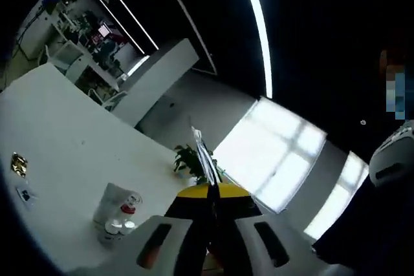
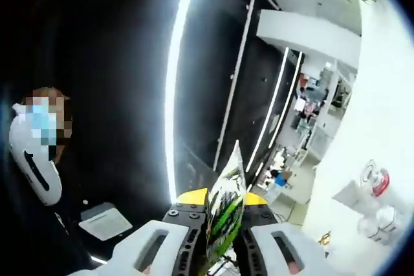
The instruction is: Arrange the skincare products in the storage area until every visible bottle or jar stands upright without overlapping.
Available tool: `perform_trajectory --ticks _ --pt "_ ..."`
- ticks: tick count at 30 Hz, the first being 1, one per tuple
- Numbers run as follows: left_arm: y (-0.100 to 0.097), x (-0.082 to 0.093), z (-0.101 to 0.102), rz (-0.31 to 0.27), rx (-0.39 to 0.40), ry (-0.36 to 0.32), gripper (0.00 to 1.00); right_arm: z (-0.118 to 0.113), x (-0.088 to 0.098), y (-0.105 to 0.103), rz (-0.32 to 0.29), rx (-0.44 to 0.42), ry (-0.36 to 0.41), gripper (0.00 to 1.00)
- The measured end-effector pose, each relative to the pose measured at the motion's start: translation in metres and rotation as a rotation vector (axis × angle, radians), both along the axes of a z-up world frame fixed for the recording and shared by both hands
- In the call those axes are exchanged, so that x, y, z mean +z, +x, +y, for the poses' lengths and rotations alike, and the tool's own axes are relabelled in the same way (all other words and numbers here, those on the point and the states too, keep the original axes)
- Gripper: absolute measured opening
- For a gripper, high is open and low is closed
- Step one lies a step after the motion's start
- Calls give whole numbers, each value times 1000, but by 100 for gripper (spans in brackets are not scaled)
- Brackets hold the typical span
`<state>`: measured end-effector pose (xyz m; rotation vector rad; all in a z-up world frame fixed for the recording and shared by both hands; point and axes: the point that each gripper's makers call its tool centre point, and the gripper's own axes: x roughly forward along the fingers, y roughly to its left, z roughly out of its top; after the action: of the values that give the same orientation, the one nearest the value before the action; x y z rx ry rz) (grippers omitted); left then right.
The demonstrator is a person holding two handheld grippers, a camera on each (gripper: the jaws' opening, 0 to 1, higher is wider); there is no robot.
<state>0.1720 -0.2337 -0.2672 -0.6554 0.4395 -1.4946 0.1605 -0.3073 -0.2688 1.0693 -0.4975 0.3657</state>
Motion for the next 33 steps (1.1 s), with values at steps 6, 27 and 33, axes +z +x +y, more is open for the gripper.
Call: perform_trajectory --ticks 6,27,33 --pt "7 -8 5 -9 -71 73 0 -9 2 2 44 52 -80 4" --pt "8 -35 11 147 -192 143 0 33 -24 1 217 377 -228 0" --pt "12 -49 13 178 -133 70 1 35 -29 3 228 383 -103 0"
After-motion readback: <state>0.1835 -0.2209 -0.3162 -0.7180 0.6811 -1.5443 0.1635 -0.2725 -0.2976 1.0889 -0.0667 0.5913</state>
